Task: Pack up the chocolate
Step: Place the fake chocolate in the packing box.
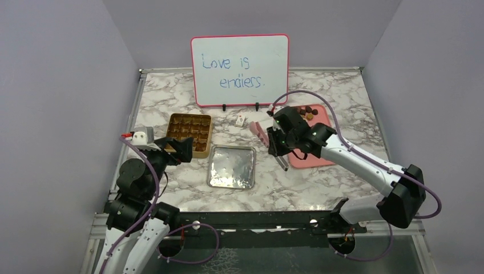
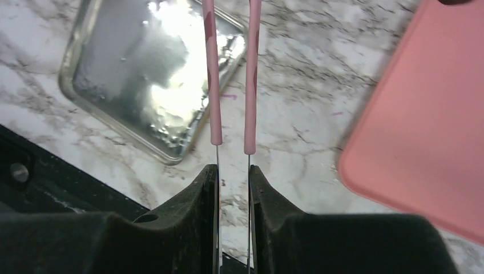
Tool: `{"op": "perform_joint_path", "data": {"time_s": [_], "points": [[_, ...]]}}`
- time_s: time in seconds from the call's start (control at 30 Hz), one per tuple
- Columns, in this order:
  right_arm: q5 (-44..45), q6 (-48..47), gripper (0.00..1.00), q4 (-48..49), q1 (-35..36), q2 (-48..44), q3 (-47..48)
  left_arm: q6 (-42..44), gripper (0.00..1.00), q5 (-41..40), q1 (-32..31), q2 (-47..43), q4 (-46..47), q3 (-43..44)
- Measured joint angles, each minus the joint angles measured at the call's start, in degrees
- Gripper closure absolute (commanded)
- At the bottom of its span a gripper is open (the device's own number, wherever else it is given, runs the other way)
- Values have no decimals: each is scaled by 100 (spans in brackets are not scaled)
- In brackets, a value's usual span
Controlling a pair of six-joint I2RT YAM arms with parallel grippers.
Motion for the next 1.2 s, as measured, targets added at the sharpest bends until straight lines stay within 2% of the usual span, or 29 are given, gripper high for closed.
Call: {"op": "perform_joint_path", "data": {"time_s": [0.3, 0.6, 0.83, 1.2], "points": [[48, 380, 74, 509, 1231, 929, 787, 133, 1, -505, 0, -28, -50, 590], [170, 437, 73, 739, 2127, 2319, 2031, 234, 1, -846, 0, 7, -186, 1480], [216, 358, 72, 721, 2376, 3217, 2852, 286, 1, -994, 0, 9, -216, 1528], [256, 240, 68, 669, 2378, 3740, 3329, 289, 1, -1023, 0, -7, -382, 1241]]}}
